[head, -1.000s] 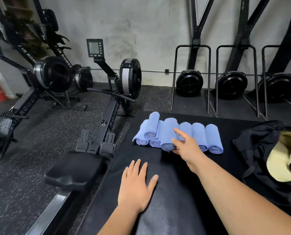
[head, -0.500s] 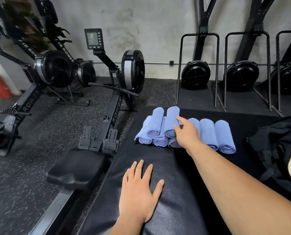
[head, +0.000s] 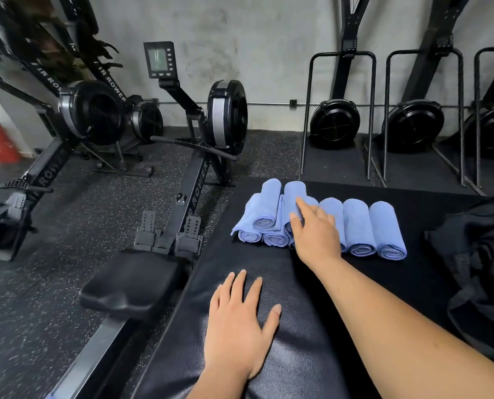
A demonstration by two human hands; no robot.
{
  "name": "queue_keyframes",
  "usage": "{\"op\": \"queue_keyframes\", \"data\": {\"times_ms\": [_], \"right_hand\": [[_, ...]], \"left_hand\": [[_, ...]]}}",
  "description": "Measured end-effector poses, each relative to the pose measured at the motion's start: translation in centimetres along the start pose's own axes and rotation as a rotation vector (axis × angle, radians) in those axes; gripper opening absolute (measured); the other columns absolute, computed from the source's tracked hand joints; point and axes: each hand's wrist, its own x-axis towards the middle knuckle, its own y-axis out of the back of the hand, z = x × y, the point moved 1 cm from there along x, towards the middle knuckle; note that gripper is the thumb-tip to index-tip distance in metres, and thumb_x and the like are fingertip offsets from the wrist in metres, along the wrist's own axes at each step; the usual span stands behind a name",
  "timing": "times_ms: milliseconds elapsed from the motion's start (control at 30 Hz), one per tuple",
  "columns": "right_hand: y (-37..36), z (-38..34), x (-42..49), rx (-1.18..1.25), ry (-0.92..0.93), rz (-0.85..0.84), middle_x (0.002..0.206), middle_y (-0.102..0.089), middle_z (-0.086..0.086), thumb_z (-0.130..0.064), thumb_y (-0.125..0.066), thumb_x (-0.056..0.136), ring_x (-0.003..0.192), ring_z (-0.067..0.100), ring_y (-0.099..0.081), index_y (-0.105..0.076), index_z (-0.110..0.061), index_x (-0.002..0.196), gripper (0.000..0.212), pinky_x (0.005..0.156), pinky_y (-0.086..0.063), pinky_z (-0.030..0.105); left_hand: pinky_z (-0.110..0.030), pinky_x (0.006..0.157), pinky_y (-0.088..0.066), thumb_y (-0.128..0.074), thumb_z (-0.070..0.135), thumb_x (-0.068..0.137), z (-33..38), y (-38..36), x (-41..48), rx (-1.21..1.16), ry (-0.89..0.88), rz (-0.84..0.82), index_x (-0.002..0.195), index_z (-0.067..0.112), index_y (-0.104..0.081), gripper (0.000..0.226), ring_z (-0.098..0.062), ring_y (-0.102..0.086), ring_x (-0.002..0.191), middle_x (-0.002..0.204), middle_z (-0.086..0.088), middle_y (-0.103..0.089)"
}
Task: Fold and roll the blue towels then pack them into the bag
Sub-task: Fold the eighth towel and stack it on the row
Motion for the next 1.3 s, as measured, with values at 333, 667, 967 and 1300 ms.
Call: {"op": "queue_keyframes", "data": {"times_ms": [333, 667, 967, 1300], "right_hand": [[0.6, 0.6, -1.7, -0.224, 0.08, -0.238, 0.175, -0.009, 0.002, -0.067, -0.035, 0.104, 0.158, 0.035, -0.008, -0.004, -0.045, 0.165, 0.072, 0.125, -0.02, 0.051], [3.5, -0.7, -8.2, -0.311, 0.134, -0.316, 0.176, 0.004, 0.0, -0.066, -0.035, 0.104, 0.16, 0.032, 0.0, 0.002, -0.047, 0.164, 0.073, 0.128, -0.014, 0.048], [4.1, -2.0, -16.0, -0.343, 0.217, -0.385, 0.176, 0.007, -0.001, -0.067, -0.035, 0.104, 0.161, 0.032, 0.001, 0.003, -0.045, 0.165, 0.075, 0.127, -0.019, 0.046], [3.7, -9.8, -22.8, -0.277, 0.364, -0.462, 0.176, 0.001, 0.001, -0.065, -0.036, 0.104, 0.159, 0.032, -0.006, -0.002, -0.045, 0.165, 0.073, 0.125, -0.023, 0.047]], "left_hand": [[-0.041, 0.129, -0.006, -0.015, 0.082, 0.097, 0.1, -0.1, -0.4, -0.003, 0.021, 0.004, 0.162, 0.039, -0.033, 0.08, -0.02, -0.002, 0.161, 0.174, 0.005, -0.017], [-0.031, 0.121, -0.031, -0.051, 0.06, 0.1, -0.8, 0.7, -0.8, -0.288, -0.055, 0.173, 0.142, 0.029, -0.062, 0.053, -0.011, -0.043, 0.144, 0.152, 0.013, -0.051], [-0.028, 0.117, -0.034, -0.049, 0.052, 0.103, -2.5, 3.9, -2.9, -0.195, -0.054, 0.001, 0.153, 0.03, -0.05, 0.054, -0.011, -0.042, 0.141, 0.151, 0.011, -0.05], [-0.032, 0.12, -0.032, -0.052, 0.053, 0.103, -7.4, 9.6, -10.7, -0.08, 0.099, -0.022, 0.159, 0.029, -0.04, 0.062, -0.019, -0.037, 0.146, 0.158, 0.006, -0.042]]}}
